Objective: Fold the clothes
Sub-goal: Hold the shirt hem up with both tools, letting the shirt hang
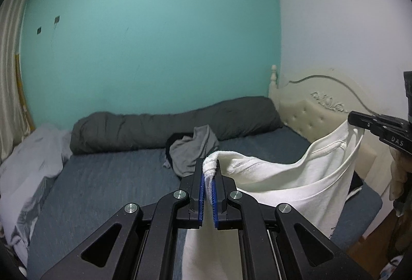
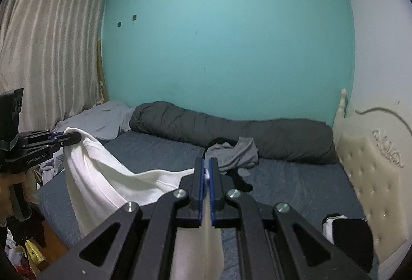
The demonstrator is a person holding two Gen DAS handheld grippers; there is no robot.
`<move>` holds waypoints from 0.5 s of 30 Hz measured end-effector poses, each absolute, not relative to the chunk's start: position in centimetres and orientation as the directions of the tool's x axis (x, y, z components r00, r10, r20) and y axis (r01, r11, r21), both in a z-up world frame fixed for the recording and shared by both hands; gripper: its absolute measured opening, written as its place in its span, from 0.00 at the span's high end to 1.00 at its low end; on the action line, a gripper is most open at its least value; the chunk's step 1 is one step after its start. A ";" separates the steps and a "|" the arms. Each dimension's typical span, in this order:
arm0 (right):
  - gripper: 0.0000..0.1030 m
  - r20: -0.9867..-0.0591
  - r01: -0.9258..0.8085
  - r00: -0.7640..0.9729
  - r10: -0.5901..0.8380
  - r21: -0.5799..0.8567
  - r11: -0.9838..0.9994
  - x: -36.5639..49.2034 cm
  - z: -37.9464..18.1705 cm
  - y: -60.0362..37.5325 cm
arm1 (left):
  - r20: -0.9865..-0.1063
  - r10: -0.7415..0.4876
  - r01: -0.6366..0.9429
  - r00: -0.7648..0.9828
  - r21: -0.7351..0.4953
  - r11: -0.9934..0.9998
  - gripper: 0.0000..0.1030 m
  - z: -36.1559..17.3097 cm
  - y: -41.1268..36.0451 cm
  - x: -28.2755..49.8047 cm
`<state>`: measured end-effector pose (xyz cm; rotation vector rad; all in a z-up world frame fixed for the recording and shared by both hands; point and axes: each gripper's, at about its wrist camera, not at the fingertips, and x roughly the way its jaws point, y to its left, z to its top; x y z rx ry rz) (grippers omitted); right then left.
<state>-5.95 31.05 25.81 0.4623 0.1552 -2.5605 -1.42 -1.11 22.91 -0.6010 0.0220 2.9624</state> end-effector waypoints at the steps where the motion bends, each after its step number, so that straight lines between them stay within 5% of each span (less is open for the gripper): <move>1: 0.97 -0.362 0.521 -0.798 -0.482 -0.011 -0.854 -6.7 25.4 30.9 | -0.396 0.108 -0.113 -0.912 -0.011 -0.994 0.96 22.4 -1.3 -1.9; 15: 0.97 -0.445 0.494 -0.764 -0.467 0.063 -0.867 -20.9 18.6 29.0 | -0.469 0.105 -0.087 -0.877 -0.061 -0.994 0.96 15.6 -4.0 -15.5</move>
